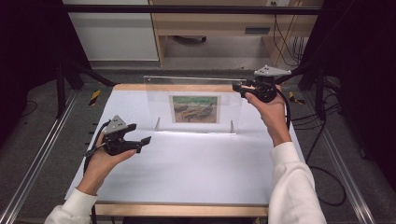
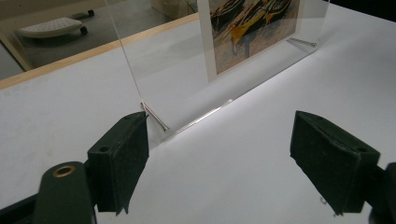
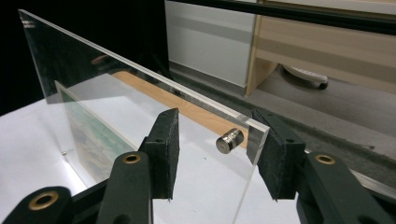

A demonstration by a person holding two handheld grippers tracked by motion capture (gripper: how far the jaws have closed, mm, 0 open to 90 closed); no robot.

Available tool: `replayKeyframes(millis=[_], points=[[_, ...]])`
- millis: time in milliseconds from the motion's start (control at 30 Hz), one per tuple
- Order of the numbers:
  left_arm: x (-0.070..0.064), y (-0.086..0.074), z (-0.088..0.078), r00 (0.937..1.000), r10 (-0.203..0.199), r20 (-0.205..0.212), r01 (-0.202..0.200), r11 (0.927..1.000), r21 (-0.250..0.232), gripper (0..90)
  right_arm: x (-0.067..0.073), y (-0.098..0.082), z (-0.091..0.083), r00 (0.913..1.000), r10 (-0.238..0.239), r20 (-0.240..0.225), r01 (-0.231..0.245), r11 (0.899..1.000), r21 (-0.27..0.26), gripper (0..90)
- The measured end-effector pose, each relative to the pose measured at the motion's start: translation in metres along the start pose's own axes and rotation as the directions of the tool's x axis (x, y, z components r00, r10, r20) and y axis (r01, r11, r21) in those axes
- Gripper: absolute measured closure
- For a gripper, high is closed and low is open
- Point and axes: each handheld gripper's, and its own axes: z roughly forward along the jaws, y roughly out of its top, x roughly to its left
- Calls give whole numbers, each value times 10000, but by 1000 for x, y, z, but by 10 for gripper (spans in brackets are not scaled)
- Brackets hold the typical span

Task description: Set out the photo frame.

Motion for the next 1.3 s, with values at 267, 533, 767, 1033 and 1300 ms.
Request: replayKeyframes(millis=[267,533,767,1033,1300], points=[[-4,-6,-4,9998,-11,-210,13,9999,108,160,16,-2,-22,9881,-696,1371,662,9974,295,205],[-8,-9,-7,9995,-197,-249,201,9997,148,97,30,-26,-53,9786,-708,1934,572,9955,749,101],[-12,-14,-13,9991,-266,-343,269,9996,84,84,39,-42,-78,9740,-828,2111,633,9932,974,72],[-12,-24,-18,9991,-285,-320,288,9996,82,79,48,-63,-98,9719,-841,2197,622,9925,1050,64],[-9,-42,-19,9987,-444,-255,446,9990,91,74,55,-89,-105,9730,-713,2194,440,9909,1269,62]])
